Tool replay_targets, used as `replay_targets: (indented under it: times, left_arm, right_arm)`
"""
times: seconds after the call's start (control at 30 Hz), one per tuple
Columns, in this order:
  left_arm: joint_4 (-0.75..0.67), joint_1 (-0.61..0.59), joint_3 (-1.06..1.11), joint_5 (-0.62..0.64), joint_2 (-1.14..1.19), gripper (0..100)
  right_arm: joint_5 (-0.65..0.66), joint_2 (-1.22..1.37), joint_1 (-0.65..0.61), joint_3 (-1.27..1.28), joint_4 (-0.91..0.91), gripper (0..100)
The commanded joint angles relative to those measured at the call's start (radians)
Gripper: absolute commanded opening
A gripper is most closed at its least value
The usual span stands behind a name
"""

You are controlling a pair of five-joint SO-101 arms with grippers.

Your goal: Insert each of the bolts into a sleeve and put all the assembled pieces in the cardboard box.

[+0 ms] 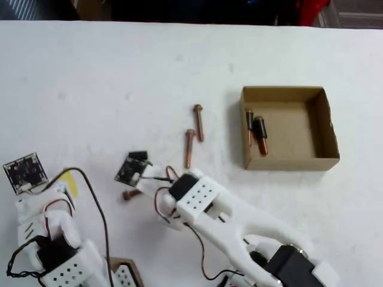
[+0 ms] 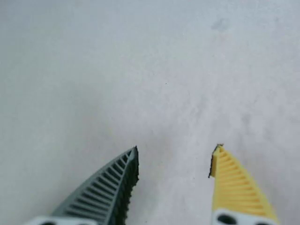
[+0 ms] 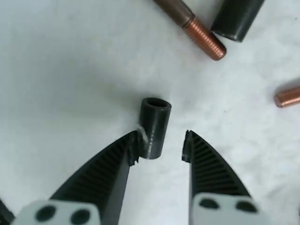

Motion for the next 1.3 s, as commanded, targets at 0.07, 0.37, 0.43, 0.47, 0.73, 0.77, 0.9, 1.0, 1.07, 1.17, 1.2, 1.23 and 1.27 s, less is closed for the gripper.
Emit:
replay_targets:
  times: [0.07,0.37,0.43,0.47,0.73,0.77,0.9,1.0,1.07,1.17,1.2,1.23,1.27]
  left_arm:
    - [-0.017,0.016,-0.008,-0.011,-0.012,27]
    - [-0.017,0.016,-0.008,-0.011,-0.012,27]
    - [-0.017,0.016,-0.008,-0.011,-0.012,27]
    - [-0.017,0.016,-0.008,-0.011,-0.012,27]
    - [-0.018,0.016,-0.003,-0.011,-0.012,27]
    - [-0.018,0.016,-0.003,-0.011,-0.012,27]
    - [-0.018,0.016,-0.003,-0.011,-0.012,27]
    - [-0.018,0.016,-0.003,-0.011,-0.012,27]
    - [-0.018,0.016,-0.003,-0.011,-0.012,27]
    - [-0.018,0.016,-0.003,-0.011,-0.012,27]
    - [-0.018,0.016,-0.003,-0.011,-0.012,27]
    - [-0.018,0.016,-0.002,-0.011,-0.012,27]
    - [-0.018,0.016,-0.002,-0.011,-0.012,27]
  right_arm:
    - [-0.006,-0.013,-0.007,0.041,-0.105,14.5]
    - [-0.005,-0.013,-0.007,0.129,-0.216,14.5]
    - [-0.005,-0.013,-0.007,0.132,-0.219,14.5]
    - [-0.005,-0.013,-0.007,0.135,-0.222,14.5]
    - [-0.003,0.065,-0.007,0.114,-0.249,14.5]
    - [-0.003,0.084,-0.007,0.095,-0.234,14.5]
    - [-0.003,0.148,-0.007,0.037,-0.194,14.5]
    - [-0.003,0.168,-0.005,0.017,-0.183,14.2]
    - [-0.003,0.171,0.007,-0.002,-0.154,11.1]
    - [-0.003,0.174,0.050,-0.023,-0.139,2.3]
    - [-0.003,0.171,0.067,-0.023,-0.139,1.2]
    - [-0.003,0.168,0.084,-0.023,-0.139,2.2]
    - [-0.003,0.166,0.102,-0.023,-0.139,2.6]
